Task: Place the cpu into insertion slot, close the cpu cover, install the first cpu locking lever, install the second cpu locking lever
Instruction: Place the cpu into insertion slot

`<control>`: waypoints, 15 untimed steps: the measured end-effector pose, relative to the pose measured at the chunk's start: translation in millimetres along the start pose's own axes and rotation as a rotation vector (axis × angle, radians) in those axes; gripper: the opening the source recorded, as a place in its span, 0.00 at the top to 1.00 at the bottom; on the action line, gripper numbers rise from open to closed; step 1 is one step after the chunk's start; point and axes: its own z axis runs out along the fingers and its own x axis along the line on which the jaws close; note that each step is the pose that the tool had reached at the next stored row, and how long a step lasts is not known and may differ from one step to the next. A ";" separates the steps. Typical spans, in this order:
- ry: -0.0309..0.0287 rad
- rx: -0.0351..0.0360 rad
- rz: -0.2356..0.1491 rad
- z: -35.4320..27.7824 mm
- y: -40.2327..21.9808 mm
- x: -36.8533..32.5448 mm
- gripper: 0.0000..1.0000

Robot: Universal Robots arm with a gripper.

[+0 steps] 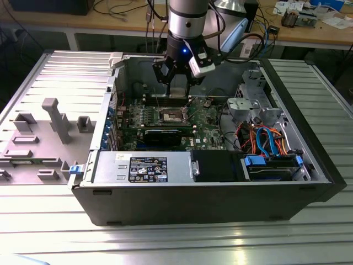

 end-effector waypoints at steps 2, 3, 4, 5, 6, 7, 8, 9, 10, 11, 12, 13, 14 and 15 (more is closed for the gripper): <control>0.0000 0.0001 0.000 0.8 0.0 0.0 0.45; 0.0000 0.0001 0.000 1.0 0.0 0.0 0.45; 0.0000 0.0001 0.000 1.2 -0.1 0.0 0.45; 0.0000 0.0002 0.000 1.2 -0.1 0.0 0.45; 0.0000 0.0002 0.000 1.4 -0.1 0.0 0.45; 0.0000 0.0002 0.000 1.6 -0.1 0.0 0.45; 0.0000 0.0002 0.000 1.7 -0.1 0.0 0.45; -0.0001 0.0007 0.000 3.7 -0.2 -0.1 0.45; -0.0001 0.0014 0.000 5.7 -0.3 -0.1 0.45; 0.0000 0.0015 0.000 5.8 -0.3 -0.1 0.45; -0.0001 0.0015 0.000 6.0 -0.3 -0.1 0.45; 0.0000 0.0017 0.000 6.3 -0.3 -0.1 0.45; 0.0000 0.0017 0.000 6.4 -0.3 -0.1 0.45; -0.0001 0.0023 0.000 7.5 -0.4 -0.1 0.45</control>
